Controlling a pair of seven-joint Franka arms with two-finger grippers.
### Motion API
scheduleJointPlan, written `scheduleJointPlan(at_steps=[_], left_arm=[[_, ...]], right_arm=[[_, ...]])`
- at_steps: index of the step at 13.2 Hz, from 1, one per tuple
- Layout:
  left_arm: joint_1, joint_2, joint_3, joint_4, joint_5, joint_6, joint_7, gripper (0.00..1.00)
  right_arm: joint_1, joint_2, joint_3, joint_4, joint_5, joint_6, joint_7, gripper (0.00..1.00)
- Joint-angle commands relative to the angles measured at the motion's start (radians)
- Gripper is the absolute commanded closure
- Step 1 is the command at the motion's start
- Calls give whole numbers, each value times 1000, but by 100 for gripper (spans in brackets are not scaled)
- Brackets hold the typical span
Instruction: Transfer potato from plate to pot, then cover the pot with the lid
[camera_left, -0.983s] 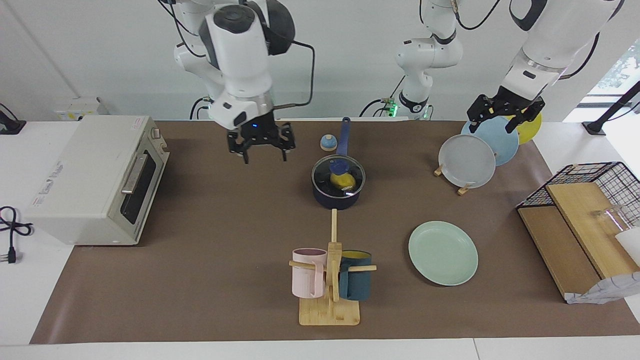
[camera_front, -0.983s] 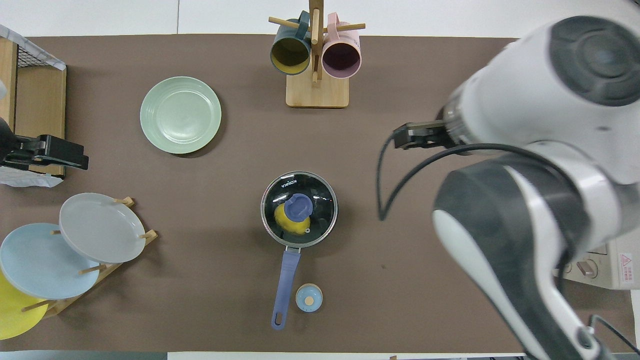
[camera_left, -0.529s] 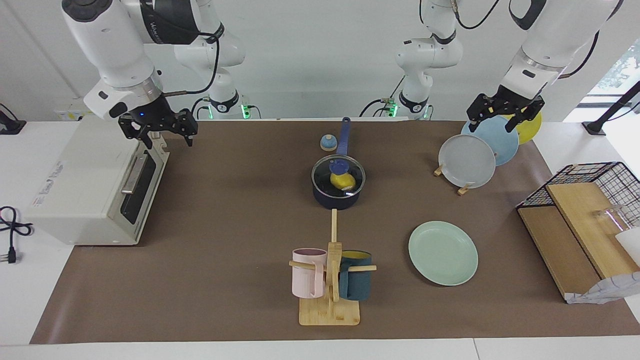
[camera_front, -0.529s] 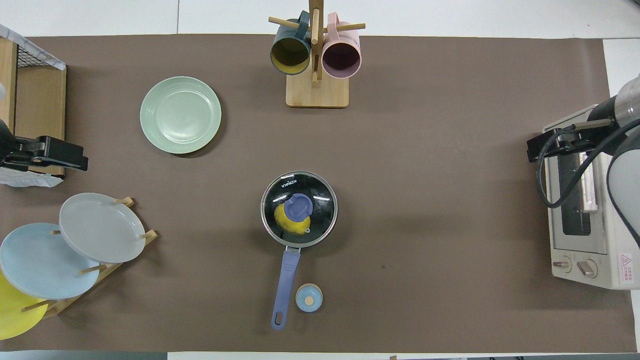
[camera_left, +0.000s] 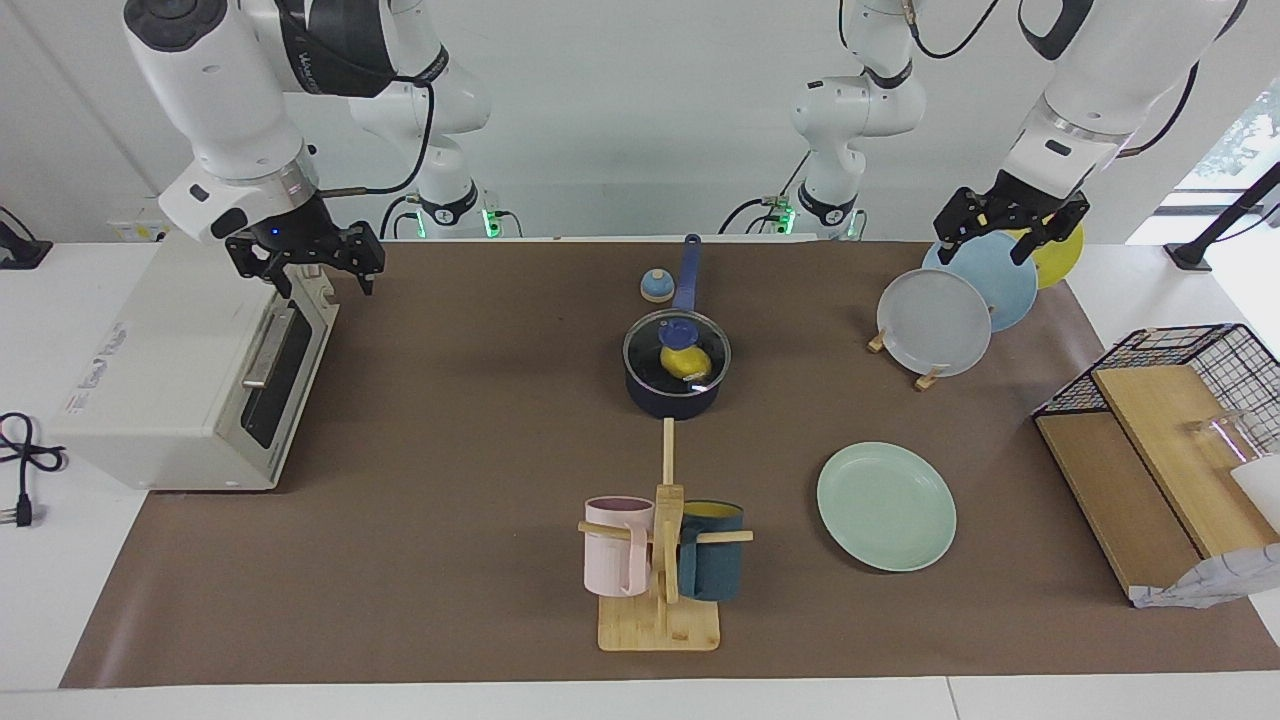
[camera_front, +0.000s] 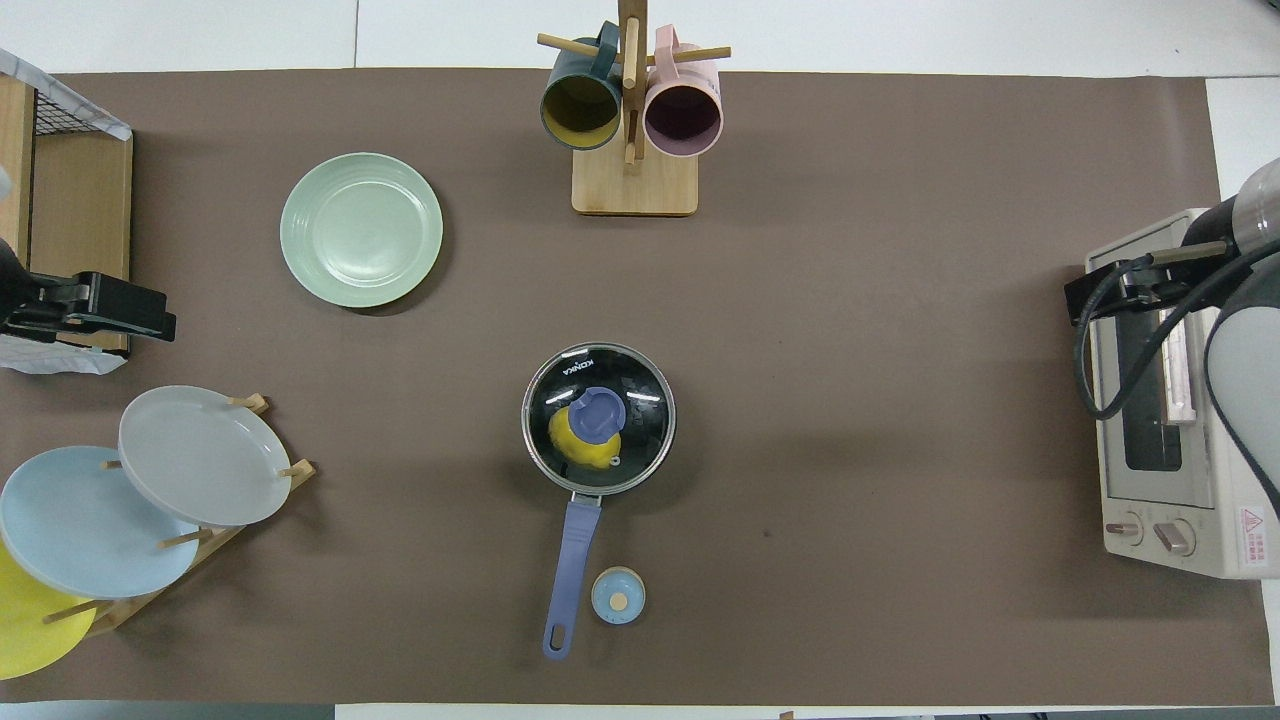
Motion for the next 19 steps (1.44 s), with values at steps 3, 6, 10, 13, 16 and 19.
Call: scheduleJointPlan(at_steps=[3, 6, 10, 13, 16, 19], left_arm=[[12, -27, -6, -26, 11, 4, 16, 0], [10, -29, -8, -29, 11, 4, 8, 0], [10, -29, -6, -30, 11, 2, 8, 0], [10, -29, -8, -30, 10, 4, 7, 0], [10, -29, -8, -30, 10, 5, 7, 0], [9, -29, -8, -30, 11, -1, 5, 0]], right_arm=[[-38, -16, -3, -18, -4, 7, -5, 0], [-60, -15, -1, -20, -1, 14, -5, 0], [-61, -12, -1, -12, 1, 11, -5, 0], [-58, -12, -1, -10, 19, 11, -3, 0], [-61, -12, -4, -10, 55, 13, -2, 0], [-66, -15, -3, -12, 55, 10, -3, 0]])
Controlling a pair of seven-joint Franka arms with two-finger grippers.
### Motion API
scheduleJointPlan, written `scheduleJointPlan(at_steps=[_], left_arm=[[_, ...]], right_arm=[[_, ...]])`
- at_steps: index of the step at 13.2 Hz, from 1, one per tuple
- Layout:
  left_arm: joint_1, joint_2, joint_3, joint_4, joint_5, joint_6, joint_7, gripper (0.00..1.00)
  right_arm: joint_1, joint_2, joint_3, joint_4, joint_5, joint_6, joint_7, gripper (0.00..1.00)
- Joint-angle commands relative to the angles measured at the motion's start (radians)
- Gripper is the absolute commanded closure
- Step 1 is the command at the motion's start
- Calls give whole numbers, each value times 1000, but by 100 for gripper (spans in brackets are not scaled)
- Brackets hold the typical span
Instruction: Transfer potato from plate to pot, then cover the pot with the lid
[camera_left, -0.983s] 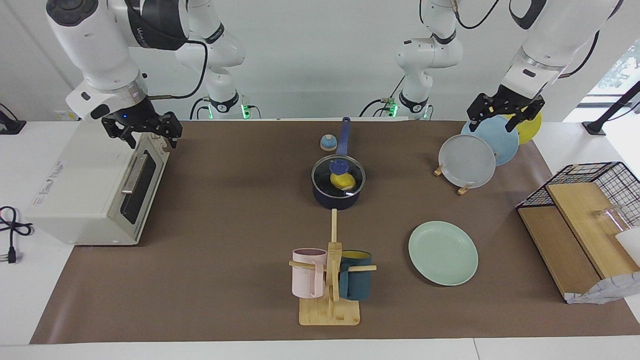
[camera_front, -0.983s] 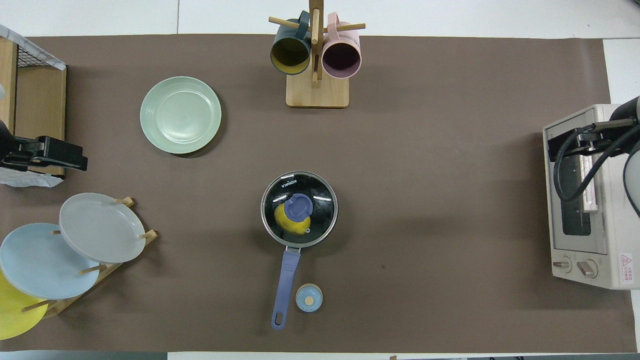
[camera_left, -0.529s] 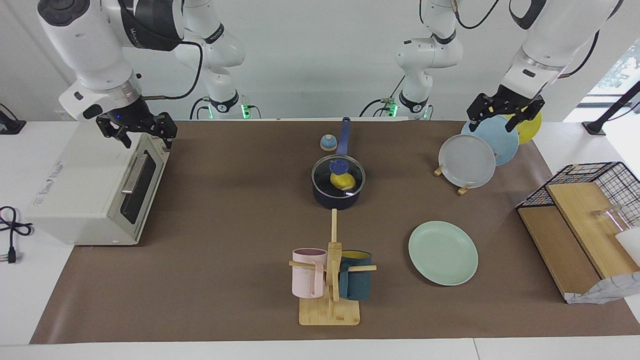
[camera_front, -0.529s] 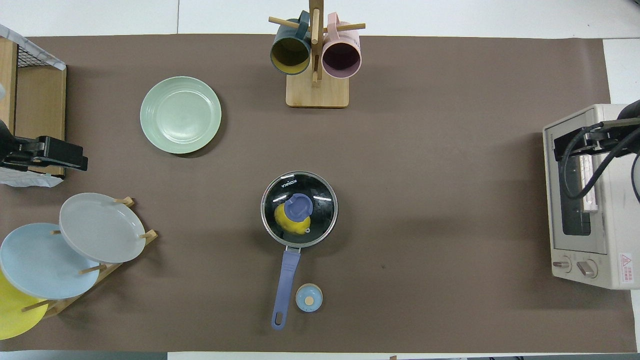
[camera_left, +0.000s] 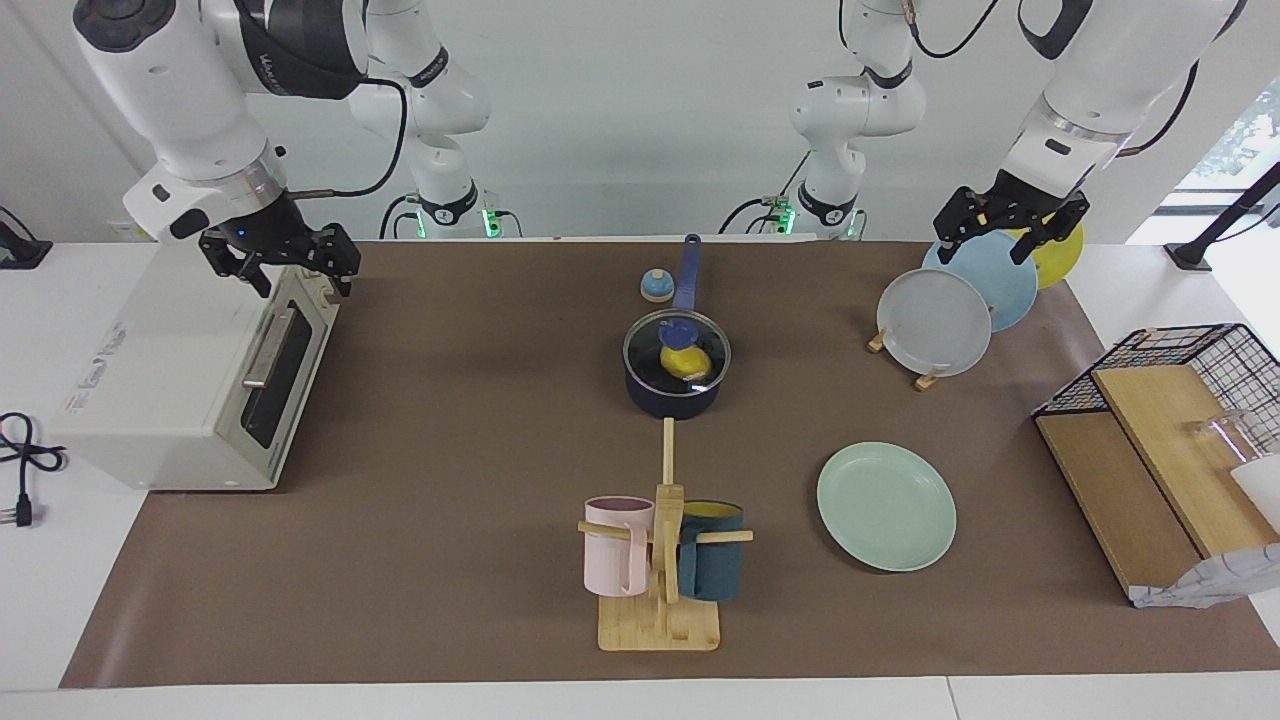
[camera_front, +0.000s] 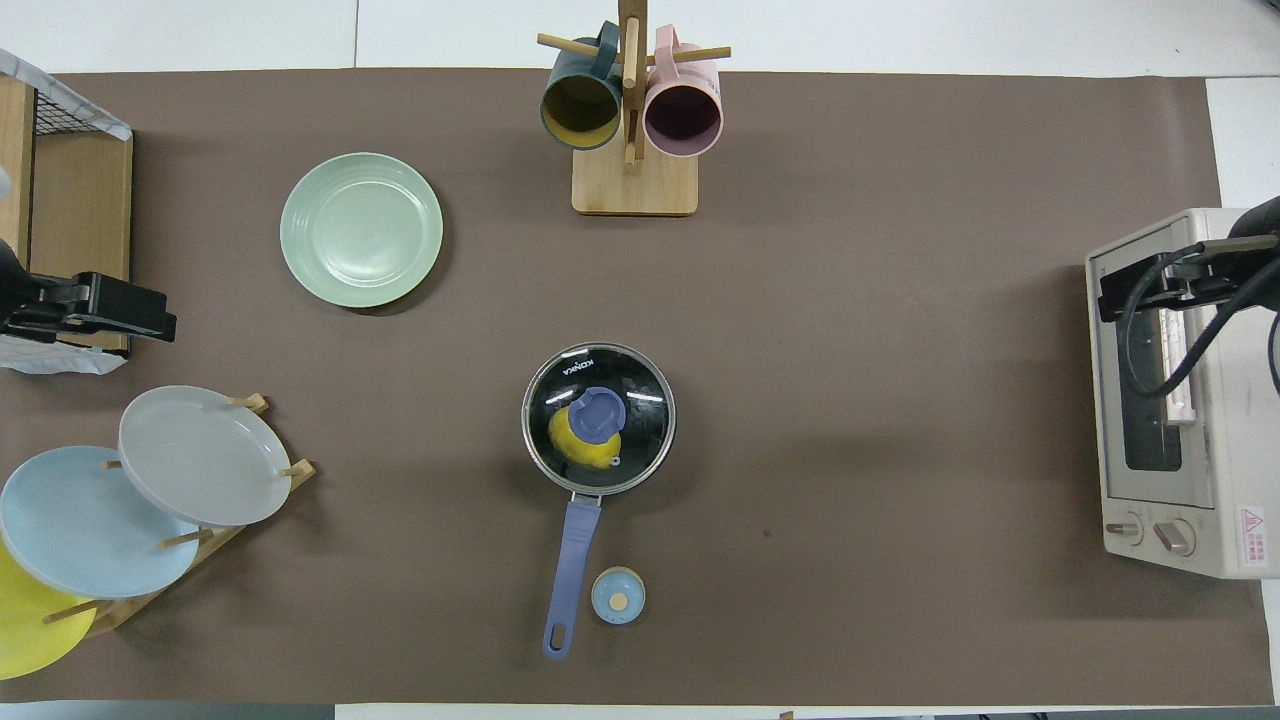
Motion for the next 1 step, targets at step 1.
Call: scheduleJointPlan(at_steps=[1], left_arm=[[9, -28, -7, -29, 10, -1, 5, 0]], right_arm=[[-17, -15, 8, -11, 22, 10, -5, 0]])
